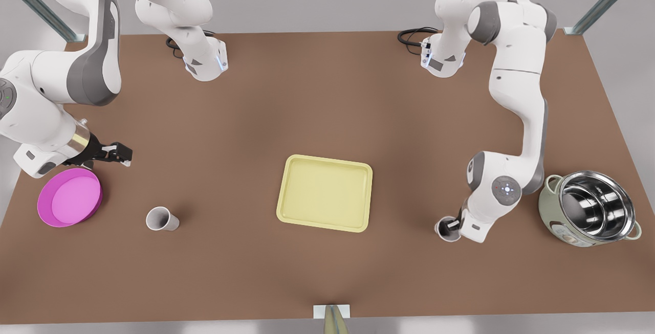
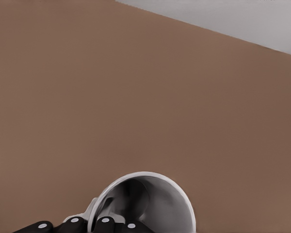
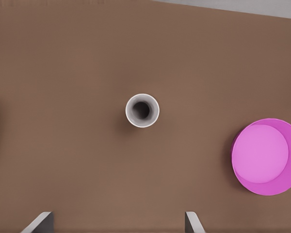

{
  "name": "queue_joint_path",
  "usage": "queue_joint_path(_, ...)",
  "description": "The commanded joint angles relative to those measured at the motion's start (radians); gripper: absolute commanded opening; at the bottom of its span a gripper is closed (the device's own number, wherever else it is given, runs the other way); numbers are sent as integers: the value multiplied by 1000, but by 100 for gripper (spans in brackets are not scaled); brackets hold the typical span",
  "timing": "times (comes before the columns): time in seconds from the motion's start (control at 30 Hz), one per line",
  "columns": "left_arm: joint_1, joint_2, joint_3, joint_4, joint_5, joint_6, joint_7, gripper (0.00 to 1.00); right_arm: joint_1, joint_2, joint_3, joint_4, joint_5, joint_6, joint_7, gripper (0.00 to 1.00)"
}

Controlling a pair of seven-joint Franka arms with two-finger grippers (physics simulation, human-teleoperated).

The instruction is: Use the left arm to pick up the white IKEA cup from the tray and place it on the middle-left position; use the right arm to pick up the white IKEA cup from the tray and place it on the middle-right position

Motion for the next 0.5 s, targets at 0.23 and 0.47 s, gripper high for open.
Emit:
queue_joint_path(0.23,-1,65,21,-5,40,261,343,17,2,-1,2,0,1,1,19,100)
queue_joint_path(0.47,2,79,21,-5,38,283,340,93,6,-1,5,0,1,1,21,100)
